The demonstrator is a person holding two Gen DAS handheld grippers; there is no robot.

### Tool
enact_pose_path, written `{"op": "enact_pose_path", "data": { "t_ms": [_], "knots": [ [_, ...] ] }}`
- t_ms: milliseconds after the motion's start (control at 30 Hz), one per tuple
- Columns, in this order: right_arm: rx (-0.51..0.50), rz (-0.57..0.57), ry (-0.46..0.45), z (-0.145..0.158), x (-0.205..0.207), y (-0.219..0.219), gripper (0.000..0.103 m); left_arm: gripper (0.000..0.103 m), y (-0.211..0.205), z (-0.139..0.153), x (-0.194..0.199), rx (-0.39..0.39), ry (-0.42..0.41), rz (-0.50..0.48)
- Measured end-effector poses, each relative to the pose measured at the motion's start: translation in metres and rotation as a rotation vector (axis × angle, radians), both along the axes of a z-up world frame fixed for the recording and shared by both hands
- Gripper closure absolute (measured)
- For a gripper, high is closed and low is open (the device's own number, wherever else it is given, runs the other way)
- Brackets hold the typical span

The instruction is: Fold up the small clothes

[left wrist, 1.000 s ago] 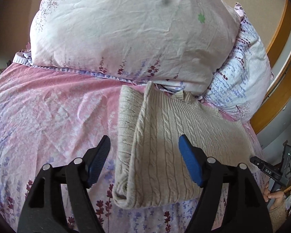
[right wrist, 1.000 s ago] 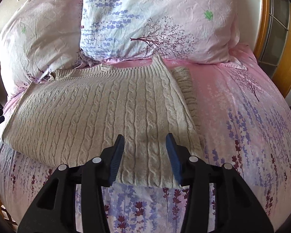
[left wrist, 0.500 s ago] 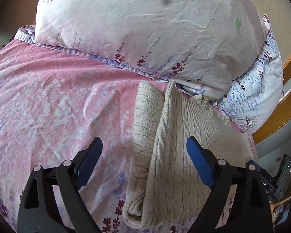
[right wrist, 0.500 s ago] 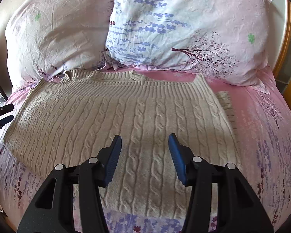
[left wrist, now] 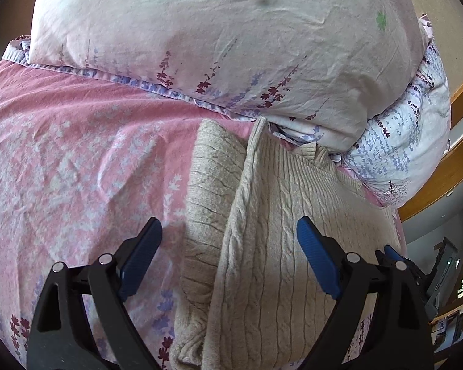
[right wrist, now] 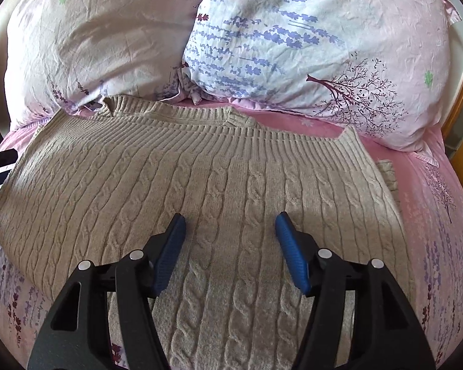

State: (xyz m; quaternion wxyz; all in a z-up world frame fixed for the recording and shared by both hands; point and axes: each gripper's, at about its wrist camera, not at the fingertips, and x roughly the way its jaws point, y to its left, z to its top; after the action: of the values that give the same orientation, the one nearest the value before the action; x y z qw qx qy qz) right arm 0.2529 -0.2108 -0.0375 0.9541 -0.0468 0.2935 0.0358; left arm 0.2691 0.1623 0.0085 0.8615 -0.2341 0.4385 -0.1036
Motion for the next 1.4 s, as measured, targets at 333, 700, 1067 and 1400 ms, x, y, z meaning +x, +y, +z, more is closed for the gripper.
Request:
{"op": "enact_pose_path", "data": {
  "t_ms": [333,700,1067,1400],
  "knots": [
    [0.019,0.006,0.004,-0.002,0.001,-0.001,0.040,0.050,-0.004,-0.010,0.003,-0.136,0.035,0.027],
    [0.121,0.034,0.009,0.004,-0.006,-0.016,0.040,0.082,-0.013,-0.004,0.005,-0.323,0.035,0.037],
    [0.287,-0.046,-0.093,0.033,-0.040,-0.102,0.040,0.084,-0.111,0.058,0.017,-0.472,-0.070,-0.099],
    [0.404,-0.152,-0.110,0.021,-0.060,-0.183,0.040,0.085,-0.253,0.068,0.037,-0.514,-0.046,-0.261]
  ]
}}
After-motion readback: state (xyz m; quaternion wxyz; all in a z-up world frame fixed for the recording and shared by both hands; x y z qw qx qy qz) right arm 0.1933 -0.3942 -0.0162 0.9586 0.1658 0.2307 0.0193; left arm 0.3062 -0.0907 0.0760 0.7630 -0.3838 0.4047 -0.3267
